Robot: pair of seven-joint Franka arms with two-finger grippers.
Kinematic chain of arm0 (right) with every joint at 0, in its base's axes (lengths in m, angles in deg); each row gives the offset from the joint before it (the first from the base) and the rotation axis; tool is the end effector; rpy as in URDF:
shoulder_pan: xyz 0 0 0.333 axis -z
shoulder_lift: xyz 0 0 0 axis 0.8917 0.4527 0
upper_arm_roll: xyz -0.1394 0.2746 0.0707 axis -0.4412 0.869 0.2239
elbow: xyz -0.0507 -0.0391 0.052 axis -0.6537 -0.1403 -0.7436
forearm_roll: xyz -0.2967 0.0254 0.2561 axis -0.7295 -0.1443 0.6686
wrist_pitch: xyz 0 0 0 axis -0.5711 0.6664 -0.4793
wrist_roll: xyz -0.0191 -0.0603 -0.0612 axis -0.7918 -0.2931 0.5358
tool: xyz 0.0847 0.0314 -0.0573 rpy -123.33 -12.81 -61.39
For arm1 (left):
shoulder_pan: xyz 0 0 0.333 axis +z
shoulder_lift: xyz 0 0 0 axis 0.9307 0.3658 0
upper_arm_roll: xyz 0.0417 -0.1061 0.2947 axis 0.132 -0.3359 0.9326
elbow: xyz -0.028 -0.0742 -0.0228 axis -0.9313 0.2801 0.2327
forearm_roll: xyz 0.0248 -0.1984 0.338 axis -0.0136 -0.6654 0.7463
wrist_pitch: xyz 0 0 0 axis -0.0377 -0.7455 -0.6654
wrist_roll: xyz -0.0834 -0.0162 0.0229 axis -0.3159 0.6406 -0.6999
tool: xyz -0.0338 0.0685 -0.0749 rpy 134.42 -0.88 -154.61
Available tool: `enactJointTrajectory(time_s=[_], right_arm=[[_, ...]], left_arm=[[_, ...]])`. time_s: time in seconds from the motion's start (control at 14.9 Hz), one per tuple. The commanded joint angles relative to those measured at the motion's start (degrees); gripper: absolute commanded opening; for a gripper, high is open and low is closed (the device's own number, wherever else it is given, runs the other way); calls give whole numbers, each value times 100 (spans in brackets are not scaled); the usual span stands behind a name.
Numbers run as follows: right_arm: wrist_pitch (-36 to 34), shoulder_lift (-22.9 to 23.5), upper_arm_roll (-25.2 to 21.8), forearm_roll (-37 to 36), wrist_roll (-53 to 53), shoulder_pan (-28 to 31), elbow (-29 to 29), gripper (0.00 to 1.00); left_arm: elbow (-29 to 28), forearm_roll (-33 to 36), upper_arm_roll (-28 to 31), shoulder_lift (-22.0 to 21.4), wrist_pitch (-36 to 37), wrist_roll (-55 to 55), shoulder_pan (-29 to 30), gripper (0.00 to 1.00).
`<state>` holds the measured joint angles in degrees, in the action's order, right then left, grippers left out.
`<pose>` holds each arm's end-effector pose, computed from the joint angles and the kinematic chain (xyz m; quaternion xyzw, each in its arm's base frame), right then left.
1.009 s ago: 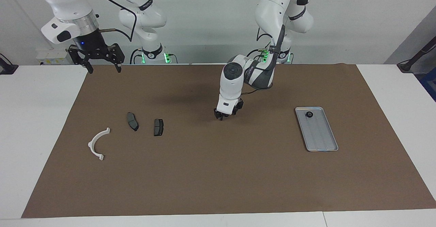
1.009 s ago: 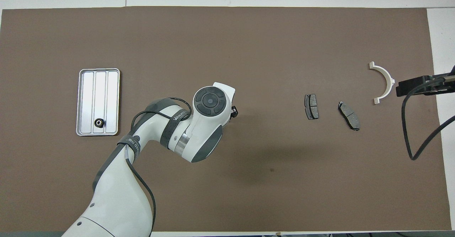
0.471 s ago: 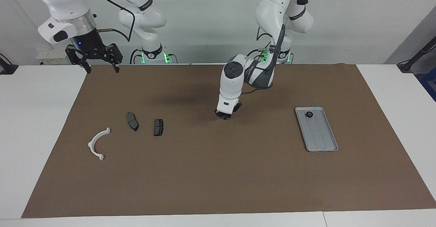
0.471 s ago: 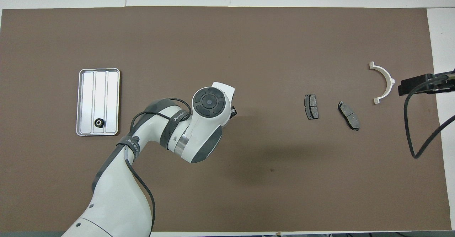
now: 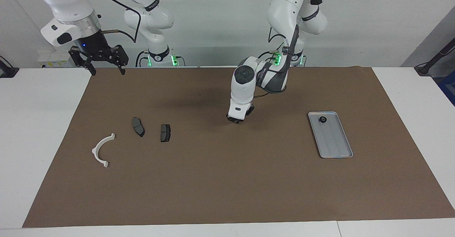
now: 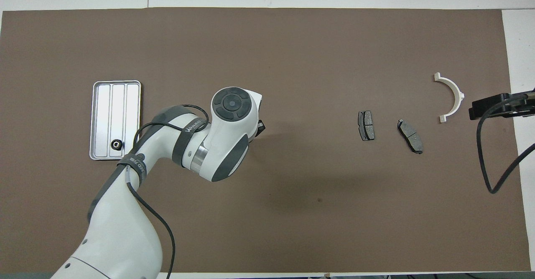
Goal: Pick bearing gear from pile to tray
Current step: 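Carry the second gear with the left gripper onto the tray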
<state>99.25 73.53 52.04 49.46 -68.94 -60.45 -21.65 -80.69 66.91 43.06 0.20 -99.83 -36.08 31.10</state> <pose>0.5303 -0.0042 0.6423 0.9999 0.0116 -0.0055 0.0100 0.5143 -0.3606 0.3260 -0.9772 -0.2040 0.0528 0.0258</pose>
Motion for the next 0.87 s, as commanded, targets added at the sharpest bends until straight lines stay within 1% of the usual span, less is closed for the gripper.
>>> enactJointTrajectory(time_s=[0.0,0.07,0.13,0.27,0.34,0.47,0.67,0.81], right_arm=[[-139,-69,50,-2,7,123,-10,97],[-147,-69,50,-2,7,123,-10,97],[-165,-69,50,-2,7,123,-10,97],[-200,-77,50,-2,7,123,-19,98],[-244,-77,50,-2,7,123,-19,100],[-253,-69,50,-2,7,123,-19,100],[-270,-77,50,-2,7,123,-19,100],[-270,-77,50,-2,7,123,-19,100]], left_arm=[[-312,-31,-36,-745,618,841,709,0],[-400,-31,-27,-886,689,1192,930,0],[-444,-31,-27,-939,699,1526,1167,0],[-453,-31,-27,-940,664,2194,1641,0],[-462,-31,-27,-931,637,2754,1983,0],[-576,-31,-27,-931,393,3653,2502,0],[-980,12,-18,-993,-301,4025,2776,0],[-1051,13,-18,-975,-496,4393,3022,0]])
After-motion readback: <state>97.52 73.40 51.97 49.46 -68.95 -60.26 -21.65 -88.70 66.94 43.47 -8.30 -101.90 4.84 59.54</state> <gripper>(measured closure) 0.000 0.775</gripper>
